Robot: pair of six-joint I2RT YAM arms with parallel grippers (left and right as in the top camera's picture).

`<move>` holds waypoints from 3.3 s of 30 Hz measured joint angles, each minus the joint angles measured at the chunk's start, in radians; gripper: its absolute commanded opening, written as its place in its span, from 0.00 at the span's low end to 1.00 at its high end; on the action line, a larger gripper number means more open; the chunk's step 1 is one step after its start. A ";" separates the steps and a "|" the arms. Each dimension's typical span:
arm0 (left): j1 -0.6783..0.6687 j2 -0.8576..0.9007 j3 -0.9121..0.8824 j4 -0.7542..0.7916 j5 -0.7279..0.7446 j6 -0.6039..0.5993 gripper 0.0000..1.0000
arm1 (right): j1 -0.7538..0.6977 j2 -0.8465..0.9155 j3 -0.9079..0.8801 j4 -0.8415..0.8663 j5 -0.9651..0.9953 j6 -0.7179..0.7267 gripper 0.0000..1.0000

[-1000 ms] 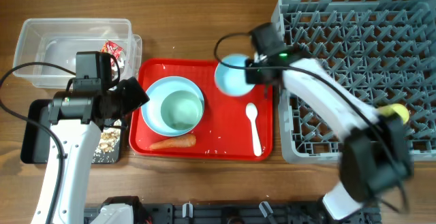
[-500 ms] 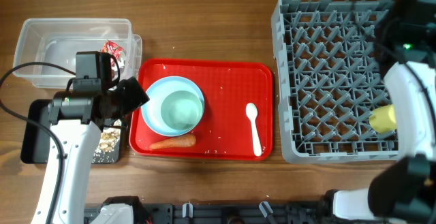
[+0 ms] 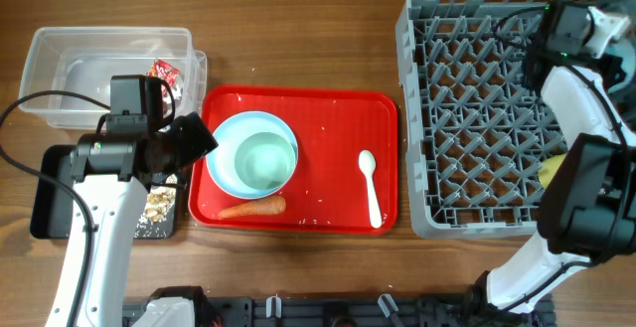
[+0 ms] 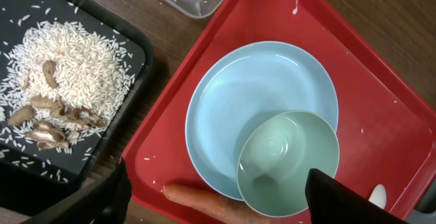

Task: Sort waste into correct bins and load items into the dishwasher rack
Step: 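Place the light-blue bowl upside down in the rack, then grasp the pale green bowl on the plate with the right gripper, then place the pale green bowl in the rack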

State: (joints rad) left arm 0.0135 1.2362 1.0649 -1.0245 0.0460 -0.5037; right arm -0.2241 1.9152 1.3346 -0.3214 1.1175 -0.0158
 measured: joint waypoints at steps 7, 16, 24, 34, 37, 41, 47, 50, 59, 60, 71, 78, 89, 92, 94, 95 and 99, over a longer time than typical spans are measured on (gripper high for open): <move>0.000 0.000 0.000 0.007 0.000 0.000 0.84 | 0.004 0.000 -0.004 -0.202 -0.244 0.065 0.61; 0.000 0.000 0.000 0.007 0.000 -0.006 1.00 | 0.179 -0.389 -0.005 -0.206 -0.738 0.039 0.68; 0.023 0.000 0.000 -0.066 -0.088 -0.029 1.00 | 0.745 -0.232 -0.004 -0.265 -1.299 0.174 0.61; 0.182 0.000 0.000 -0.117 -0.128 -0.064 1.00 | 0.955 0.047 -0.004 -0.243 -1.323 0.409 0.04; 0.182 0.000 0.000 -0.117 -0.128 -0.064 1.00 | 0.955 0.054 -0.004 -0.242 -1.327 0.444 0.04; 0.182 0.000 0.000 -0.117 -0.128 -0.064 1.00 | 0.951 0.053 -0.004 -0.251 -1.317 0.459 0.04; 0.182 0.000 0.000 -0.117 -0.128 -0.068 1.00 | 0.848 -0.043 -0.005 -0.304 -1.158 0.438 0.04; 0.182 0.000 0.000 -0.117 -0.128 -0.068 1.00 | 0.769 -0.178 -0.005 -0.307 -1.126 0.406 0.04; 0.182 0.000 0.000 -0.109 -0.128 -0.069 1.00 | 0.357 -0.523 -0.004 -0.203 -0.659 0.099 0.04; 0.182 0.000 0.000 -0.108 -0.128 -0.071 1.00 | 0.338 -0.522 -0.005 -0.186 -0.581 0.073 0.04; 0.182 0.000 0.000 -0.101 -0.128 -0.071 1.00 | 0.218 -0.193 -0.008 0.235 0.065 -0.212 0.04; 0.182 -0.001 0.000 -0.101 -0.127 -0.071 1.00 | 0.238 0.020 -0.008 0.321 0.126 -0.318 0.04; 0.182 -0.001 0.000 -0.090 -0.116 -0.071 1.00 | 0.391 0.027 -0.007 0.050 0.084 -0.262 0.52; 0.182 -0.001 0.000 -0.090 -0.115 -0.071 1.00 | 0.397 0.027 -0.005 -0.077 0.059 -0.164 0.57; 0.182 -0.001 0.000 -0.090 -0.114 -0.071 1.00 | 0.397 0.027 -0.004 -0.150 0.027 -0.082 0.58; 0.182 -0.001 0.000 -0.090 -0.112 -0.071 1.00 | 0.396 0.026 -0.003 -0.171 -0.005 -0.060 0.58; 0.182 -0.001 0.000 -0.092 -0.108 -0.071 1.00 | 0.397 0.026 -0.005 -0.207 -0.138 0.005 0.58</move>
State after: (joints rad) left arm 0.1951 1.2354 1.0649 -1.1164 -0.0624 -0.5751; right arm 0.1726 1.9411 1.3300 -0.5285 0.9794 -0.0105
